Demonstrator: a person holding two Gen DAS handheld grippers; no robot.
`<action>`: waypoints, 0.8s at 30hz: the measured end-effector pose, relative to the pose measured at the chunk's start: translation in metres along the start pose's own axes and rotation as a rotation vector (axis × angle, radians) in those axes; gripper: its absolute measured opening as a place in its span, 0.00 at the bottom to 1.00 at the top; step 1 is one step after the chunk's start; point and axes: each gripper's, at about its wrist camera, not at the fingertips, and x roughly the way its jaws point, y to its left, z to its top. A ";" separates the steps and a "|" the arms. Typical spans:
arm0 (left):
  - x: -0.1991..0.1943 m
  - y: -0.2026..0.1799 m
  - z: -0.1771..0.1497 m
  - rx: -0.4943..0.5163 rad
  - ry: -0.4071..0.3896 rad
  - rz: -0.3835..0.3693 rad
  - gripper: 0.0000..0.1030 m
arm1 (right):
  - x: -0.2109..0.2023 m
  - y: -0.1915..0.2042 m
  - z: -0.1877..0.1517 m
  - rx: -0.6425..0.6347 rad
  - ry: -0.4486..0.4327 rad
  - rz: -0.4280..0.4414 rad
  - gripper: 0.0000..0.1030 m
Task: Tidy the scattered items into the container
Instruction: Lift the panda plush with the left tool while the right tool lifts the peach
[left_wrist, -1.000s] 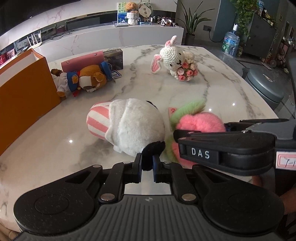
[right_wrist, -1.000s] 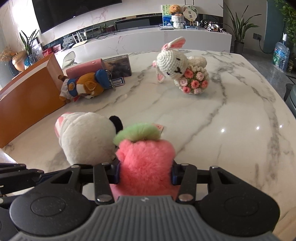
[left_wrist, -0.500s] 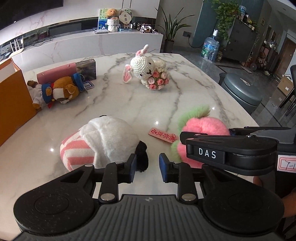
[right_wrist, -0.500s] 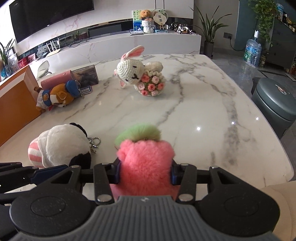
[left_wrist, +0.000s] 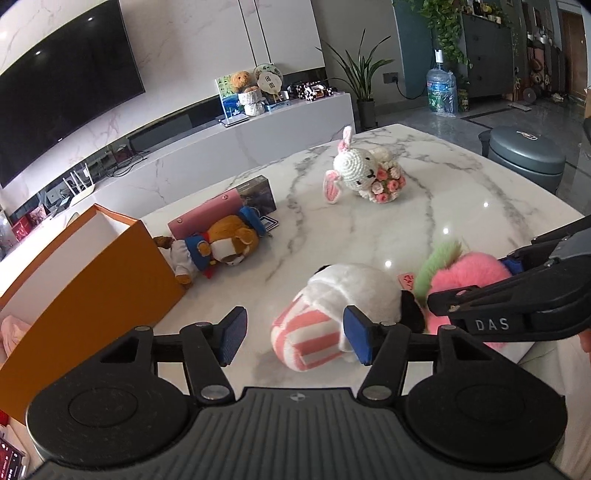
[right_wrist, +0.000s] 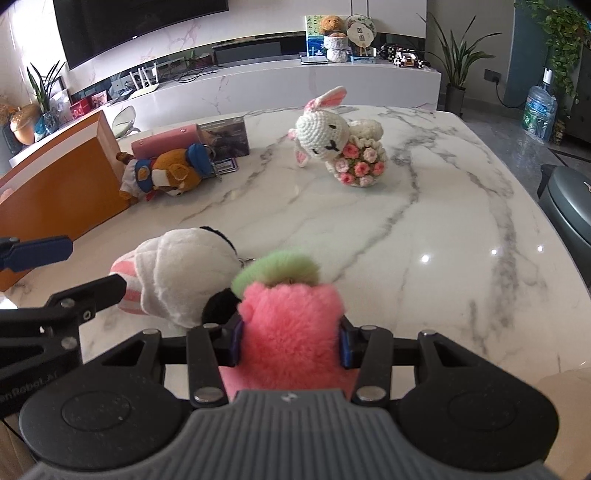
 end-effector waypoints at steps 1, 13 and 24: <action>0.002 0.002 0.000 0.009 0.002 -0.004 0.69 | 0.001 0.002 0.000 -0.003 0.007 0.010 0.48; 0.033 -0.001 -0.007 0.058 0.083 -0.163 0.69 | 0.027 0.004 0.009 0.008 0.027 -0.019 0.36; 0.040 0.008 0.005 0.110 0.060 -0.156 0.71 | 0.026 -0.007 0.025 0.034 0.028 -0.042 0.51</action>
